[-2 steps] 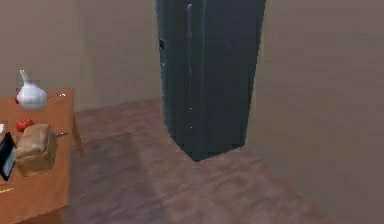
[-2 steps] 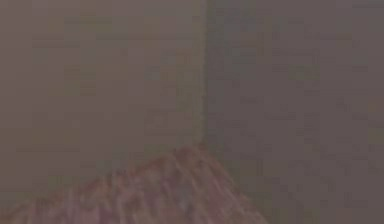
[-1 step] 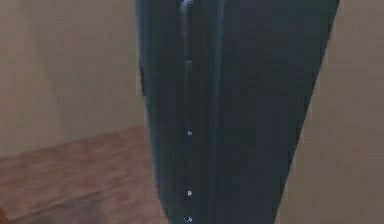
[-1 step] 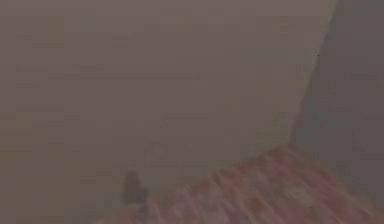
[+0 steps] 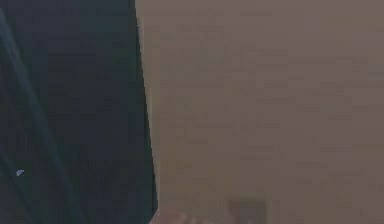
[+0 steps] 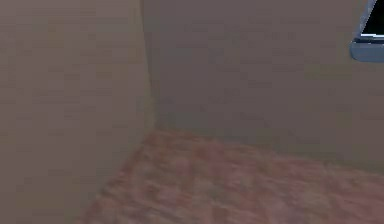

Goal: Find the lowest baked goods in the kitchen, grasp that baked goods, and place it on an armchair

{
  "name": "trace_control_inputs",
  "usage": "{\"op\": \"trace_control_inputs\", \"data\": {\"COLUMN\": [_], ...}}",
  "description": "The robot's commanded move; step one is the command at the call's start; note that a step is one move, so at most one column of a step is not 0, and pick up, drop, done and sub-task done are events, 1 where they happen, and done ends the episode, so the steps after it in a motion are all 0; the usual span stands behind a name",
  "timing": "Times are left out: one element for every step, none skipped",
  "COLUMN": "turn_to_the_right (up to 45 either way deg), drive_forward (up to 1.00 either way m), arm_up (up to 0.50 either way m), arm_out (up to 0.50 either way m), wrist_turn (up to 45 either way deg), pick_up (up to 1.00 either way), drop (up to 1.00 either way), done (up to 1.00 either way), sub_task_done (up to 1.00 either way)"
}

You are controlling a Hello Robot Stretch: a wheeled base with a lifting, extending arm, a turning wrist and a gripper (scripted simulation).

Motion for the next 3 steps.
{"op": "trace_control_inputs", "data": {"turn_to_the_right": [45.0,45.0,33.0], "drive_forward": [0.00,0.00,0.00], "arm_up": [0.00,0.00,0.00], "arm_out": [0.00,0.00,0.00], "wrist_turn": [0.0,0.0,0.0], "pick_up": [0.00,0.00,0.00], "drop": [0.00,0.00,0.00], "done": [0.00,0.00,0.00], "sub_task_done": [0.00,0.00,0.00]}}
